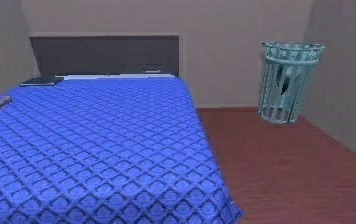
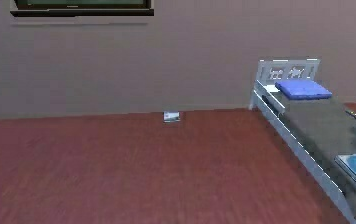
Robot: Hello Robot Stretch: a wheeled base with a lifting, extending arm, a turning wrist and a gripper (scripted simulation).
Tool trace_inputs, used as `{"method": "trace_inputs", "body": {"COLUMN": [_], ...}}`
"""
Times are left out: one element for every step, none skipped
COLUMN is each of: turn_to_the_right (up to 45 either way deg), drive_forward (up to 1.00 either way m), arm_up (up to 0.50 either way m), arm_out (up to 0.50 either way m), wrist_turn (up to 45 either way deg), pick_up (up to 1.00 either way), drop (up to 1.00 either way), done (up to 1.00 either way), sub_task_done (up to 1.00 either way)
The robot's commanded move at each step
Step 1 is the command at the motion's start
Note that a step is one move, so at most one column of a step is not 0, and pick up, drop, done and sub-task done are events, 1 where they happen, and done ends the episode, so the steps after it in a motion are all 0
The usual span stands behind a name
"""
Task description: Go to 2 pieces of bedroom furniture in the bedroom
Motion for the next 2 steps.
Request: {"method": "trace_inputs", "body": {"turn_to_the_right": [-24.0,0.0], "drive_forward": [0.00,0.00], "arm_up": [0.00,0.00], "arm_out": [0.00,0.00], "wrist_turn": [0.0,0.0], "pick_up": [0.00,0.00], "drop": [0.00,0.00], "done": [0.00,1.00], "sub_task_done": [0.00,0.00]}}
